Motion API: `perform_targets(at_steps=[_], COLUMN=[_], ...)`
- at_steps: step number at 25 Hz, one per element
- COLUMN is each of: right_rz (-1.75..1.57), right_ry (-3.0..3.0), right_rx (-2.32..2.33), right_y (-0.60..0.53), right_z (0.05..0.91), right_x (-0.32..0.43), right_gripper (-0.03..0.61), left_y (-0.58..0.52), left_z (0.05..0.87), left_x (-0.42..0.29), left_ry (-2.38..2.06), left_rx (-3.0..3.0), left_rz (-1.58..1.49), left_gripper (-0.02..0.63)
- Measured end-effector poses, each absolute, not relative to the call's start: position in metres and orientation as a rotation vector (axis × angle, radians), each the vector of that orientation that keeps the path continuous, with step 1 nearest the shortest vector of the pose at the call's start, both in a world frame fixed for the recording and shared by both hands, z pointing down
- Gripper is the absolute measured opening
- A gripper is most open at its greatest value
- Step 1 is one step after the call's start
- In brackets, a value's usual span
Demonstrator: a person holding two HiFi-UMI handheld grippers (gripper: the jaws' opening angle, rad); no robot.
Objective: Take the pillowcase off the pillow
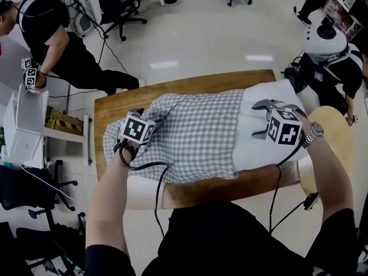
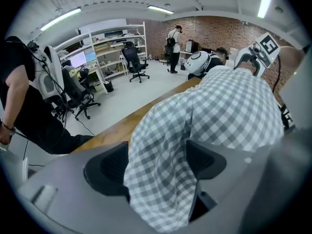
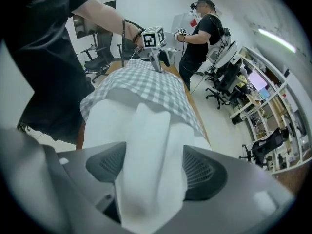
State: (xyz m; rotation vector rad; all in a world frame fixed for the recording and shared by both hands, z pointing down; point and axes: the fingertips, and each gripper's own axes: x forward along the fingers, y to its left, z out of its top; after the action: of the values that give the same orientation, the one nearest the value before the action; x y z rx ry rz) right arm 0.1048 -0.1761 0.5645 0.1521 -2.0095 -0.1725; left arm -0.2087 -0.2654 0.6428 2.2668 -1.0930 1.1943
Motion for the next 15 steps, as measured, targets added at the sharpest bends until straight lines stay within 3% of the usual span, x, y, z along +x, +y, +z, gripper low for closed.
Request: perform_targets(at_steps=[7, 12, 15], right_rz=[-0.106, -0.071, -0.076], right_ry=[-2.004, -1.994, -1.993], right_rx=[0.158, 0.15, 0.166], right_y=[-0.197, -0.213, -0.217], right_z=[0.563, 0.567, 0.576], right_x=[0.081, 0.075, 0.079], right_gripper=[0.364, 0.351, 0.276], left_y=[-0.29, -0.303, -0.306], left_z=[0.66, 0.665, 0.672], left_x=[-0.227, -0.228, -0.222], left_ry=[-0.945, -0.857, -0.836], left_rx=[2.248, 2.239, 2.247], left_rz=[1.211, 1.242, 1.282], left_gripper=[0.308, 0.208, 0.099])
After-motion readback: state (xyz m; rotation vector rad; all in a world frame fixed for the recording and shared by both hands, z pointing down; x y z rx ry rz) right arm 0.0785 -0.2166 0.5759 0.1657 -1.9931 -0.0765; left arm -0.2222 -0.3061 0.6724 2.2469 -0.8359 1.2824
